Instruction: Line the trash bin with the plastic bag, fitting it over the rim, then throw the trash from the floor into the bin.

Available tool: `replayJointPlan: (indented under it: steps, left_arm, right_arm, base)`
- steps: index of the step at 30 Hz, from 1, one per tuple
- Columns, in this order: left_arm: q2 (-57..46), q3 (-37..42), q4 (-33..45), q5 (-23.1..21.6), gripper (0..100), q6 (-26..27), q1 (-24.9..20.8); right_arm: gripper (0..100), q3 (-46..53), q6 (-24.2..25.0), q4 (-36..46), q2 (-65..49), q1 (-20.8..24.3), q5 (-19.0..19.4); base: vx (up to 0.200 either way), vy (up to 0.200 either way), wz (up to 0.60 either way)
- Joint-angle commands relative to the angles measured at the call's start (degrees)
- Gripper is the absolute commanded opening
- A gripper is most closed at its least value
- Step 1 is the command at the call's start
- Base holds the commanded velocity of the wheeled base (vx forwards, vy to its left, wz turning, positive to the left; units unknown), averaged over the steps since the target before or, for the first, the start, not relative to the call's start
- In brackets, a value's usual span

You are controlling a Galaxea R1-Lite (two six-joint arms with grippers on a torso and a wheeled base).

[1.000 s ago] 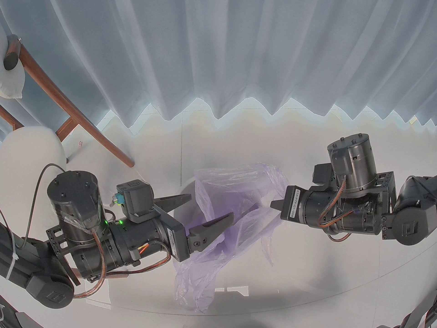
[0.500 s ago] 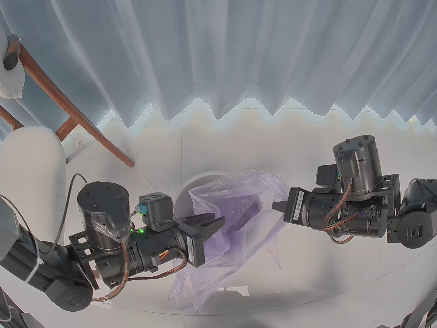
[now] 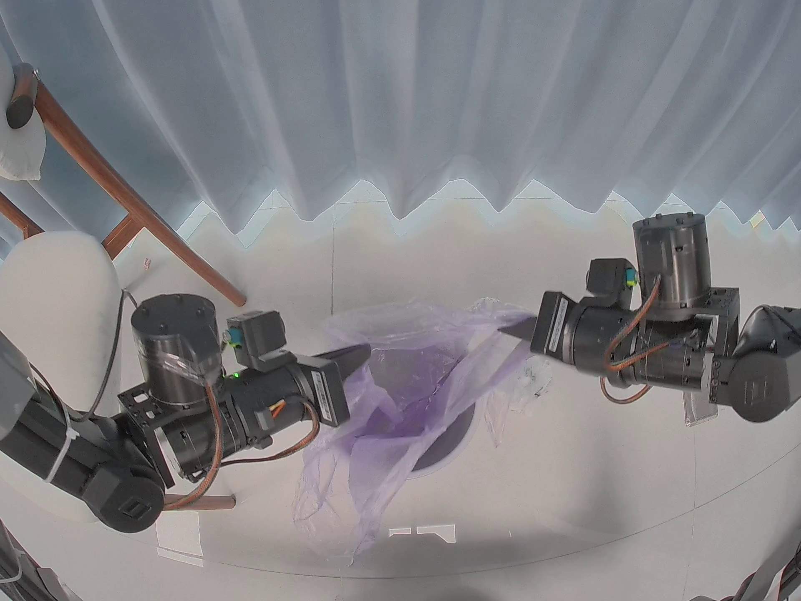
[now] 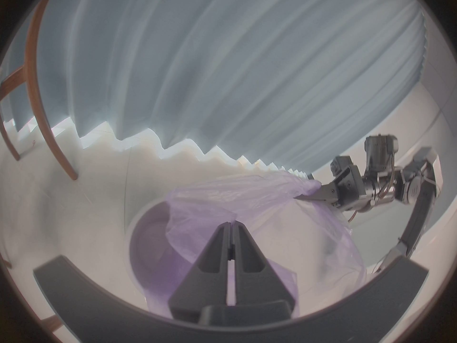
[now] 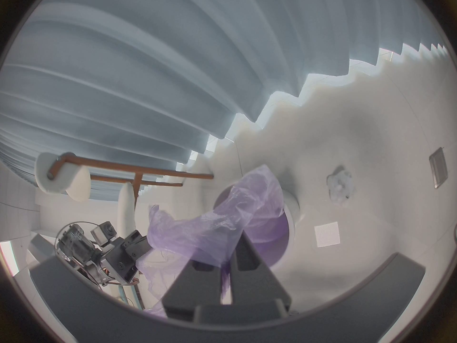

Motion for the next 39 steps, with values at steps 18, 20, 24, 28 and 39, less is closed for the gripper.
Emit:
replayJointPlan:
  steps: [18,20,24,28,39]
  left_arm:
    - [5.3,-7.8,-0.6,-0.1,0,-4.8,9.0]
    - [6.3,-8.1,-0.6,-0.1,0,-4.8,9.7]
    - [9.7,-9.1,0.0,0.0,0,-4.8,11.9]
    - [11.2,-9.8,0.3,1.1,0,-4.7,13.2]
    - [11.3,-9.6,0.5,2.9,0,-4.5,12.1]
  right_arm:
    - [0,-22.6,0.0,-6.8,21.6,-14.6,11.4]
    - [0,-23.5,0.0,-6.8,22.9,-14.6,11.4]
    - [0,-25.2,0.1,-7.0,26.9,-14.6,11.3]
    - [0,-24.3,2.7,-7.0,27.6,-14.7,11.4]
    - [100,-16.5,9.9,-12.6,19.0,-13.3,14.7]
  base:
    - [0.000,0.000,0.00]
    - [0.000,0.000,0.00]
    - [0.000,0.000,0.00]
    - [0.000,0.000,0.00]
    - [0.000,0.000,0.00]
